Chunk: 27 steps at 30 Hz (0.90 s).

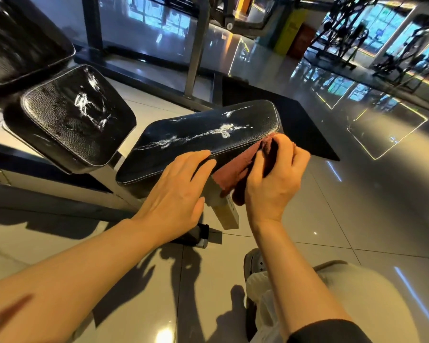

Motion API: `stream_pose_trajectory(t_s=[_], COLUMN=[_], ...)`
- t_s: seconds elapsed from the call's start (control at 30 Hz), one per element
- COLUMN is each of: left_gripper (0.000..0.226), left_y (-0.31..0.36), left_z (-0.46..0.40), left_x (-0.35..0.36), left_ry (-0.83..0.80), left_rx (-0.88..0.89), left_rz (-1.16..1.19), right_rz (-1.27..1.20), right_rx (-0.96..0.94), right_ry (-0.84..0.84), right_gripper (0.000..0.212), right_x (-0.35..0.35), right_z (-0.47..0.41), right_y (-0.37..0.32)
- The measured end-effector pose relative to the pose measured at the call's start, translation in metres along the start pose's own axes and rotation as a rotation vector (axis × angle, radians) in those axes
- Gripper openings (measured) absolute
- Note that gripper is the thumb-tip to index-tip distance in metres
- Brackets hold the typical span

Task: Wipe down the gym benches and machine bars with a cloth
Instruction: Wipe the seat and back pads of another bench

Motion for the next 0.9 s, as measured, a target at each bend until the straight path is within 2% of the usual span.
stream_pose_trajectory(t_s=[0.07,0.2,0.23,0.27,0.33,0.4,0.47,0.53,0.6,0.7,0.77,0.83,0.9], left_gripper=[0.072,0.073,0.073,0.073,0.071,0.071,0.071,0.071,0.072,0.071,0.070,0.069,0.070], left_y=[0.001,0.003,0.003,0.003,0.002,0.000,-0.003,-0.004,-0.003,-0.002,-0.002,-0.002,-0.002], left_z=[-0.001,-0.001,-0.001,-0.001,0.000,0.002,0.003,0.004,0.003,0.002,0.001,0.001,0.001], left_x=[-0.001,-0.002,-0.002,-0.002,-0.002,-0.002,-0.001,0.000,0.000,-0.002,-0.003,-0.004,-0.004], left_ry=[0.004,0.003,0.000,-0.002,0.000,-0.002,-0.008,-0.011,-0.008,0.000,0.000,0.006,0.006], left_rx=[0.002,-0.014,-0.016,-0.017,-0.013,-0.006,-0.002,-0.001,-0.001,-0.009,-0.013,-0.014,-0.011], left_rz=[0.007,0.024,0.024,0.026,0.027,0.017,0.011,0.013,0.013,0.038,0.049,0.054,0.050], right_rz=[-0.022,0.009,0.017,0.016,0.013,0.012,0.022,0.027,-0.007,-0.047,-0.067,-0.102,-0.116], right_rx=[-0.067,-0.320,-0.364,-0.380,-0.349,-0.233,-0.082,0.002,-0.017,-0.154,-0.167,-0.150,-0.134], right_ry=[-0.056,-0.378,-0.414,-0.405,-0.266,-0.070,0.030,0.040,-0.011,-0.237,-0.345,-0.313,-0.161], right_gripper=[0.023,0.023,0.025,0.024,0.020,0.019,0.020,0.018,0.015,0.014,0.013,0.012,0.013], right_x=[0.003,0.012,0.012,0.010,0.002,-0.007,-0.011,-0.008,0.000,0.016,0.021,0.017,0.006], right_z=[0.010,0.046,0.051,0.050,0.034,0.011,-0.006,-0.009,0.001,0.037,0.055,0.053,0.034], right_y=[-0.006,-0.019,-0.021,-0.022,-0.023,-0.019,-0.010,-0.005,-0.010,-0.021,-0.020,-0.021,-0.024])
Point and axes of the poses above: each hand's wrist, its own z-axis away from the middle knuckle, its own x-axis out of the palm, y = z × x, the point moved 6 cm from there along -z, towards the middle knuckle, and after that the axes turned 14 degrees about y, right-handed, at the moved point
